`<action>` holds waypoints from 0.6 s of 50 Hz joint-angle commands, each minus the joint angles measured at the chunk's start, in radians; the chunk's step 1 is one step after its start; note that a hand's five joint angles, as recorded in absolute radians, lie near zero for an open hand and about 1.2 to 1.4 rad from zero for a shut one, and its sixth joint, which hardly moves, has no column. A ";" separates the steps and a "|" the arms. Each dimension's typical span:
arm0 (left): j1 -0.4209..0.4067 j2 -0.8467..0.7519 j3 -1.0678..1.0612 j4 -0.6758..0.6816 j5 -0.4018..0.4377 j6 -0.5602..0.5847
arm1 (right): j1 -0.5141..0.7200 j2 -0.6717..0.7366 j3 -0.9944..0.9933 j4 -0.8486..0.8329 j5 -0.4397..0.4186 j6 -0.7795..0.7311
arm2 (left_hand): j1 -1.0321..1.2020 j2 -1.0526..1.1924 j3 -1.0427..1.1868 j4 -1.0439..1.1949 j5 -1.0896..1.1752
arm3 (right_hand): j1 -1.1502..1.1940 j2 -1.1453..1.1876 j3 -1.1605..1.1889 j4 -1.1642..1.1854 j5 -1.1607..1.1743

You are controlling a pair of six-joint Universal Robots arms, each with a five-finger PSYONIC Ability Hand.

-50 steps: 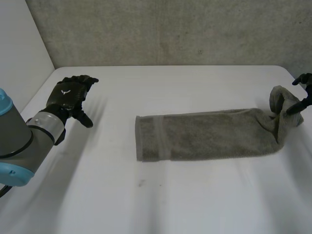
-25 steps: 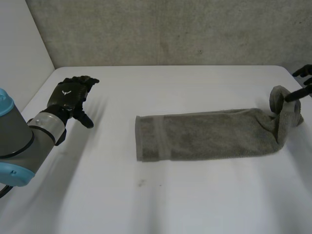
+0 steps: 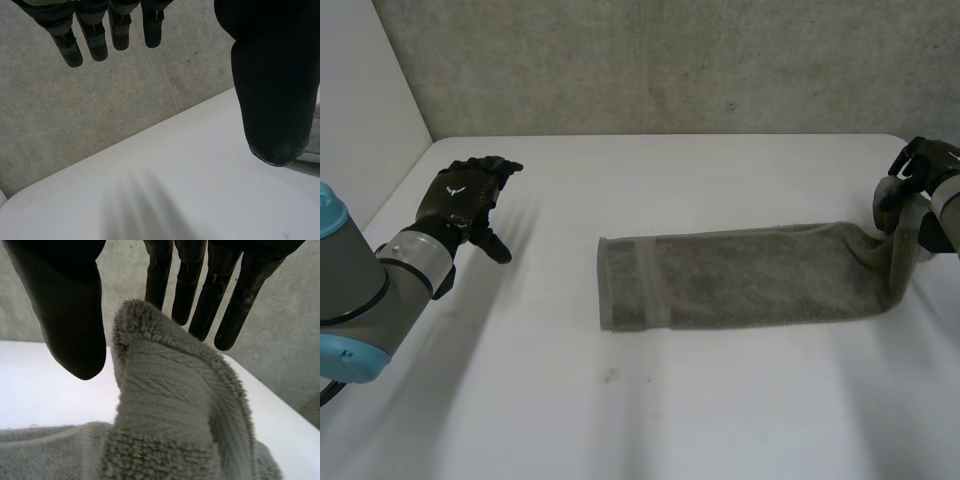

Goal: Fold the towel.

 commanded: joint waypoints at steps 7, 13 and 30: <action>0.000 0.001 -0.001 0.000 0.000 0.000 | 0.006 -0.010 0.017 -0.005 0.023 -0.047 | -0.002 0.009 0.007 0.008 -0.027 | 0.216 0.221 0.212 0.219 0.210; 0.000 0.001 -0.001 0.000 0.000 0.000 | 0.006 -0.016 0.026 -0.011 0.026 -0.047 | -0.002 0.009 0.007 0.008 -0.027 | 0.738 0.743 0.734 0.741 0.732; 0.002 0.001 -0.001 0.000 0.000 0.000 | 0.124 -0.204 0.164 -0.133 0.021 -0.047 | -0.002 0.009 0.007 0.008 -0.027 | 0.753 0.758 0.749 0.756 0.747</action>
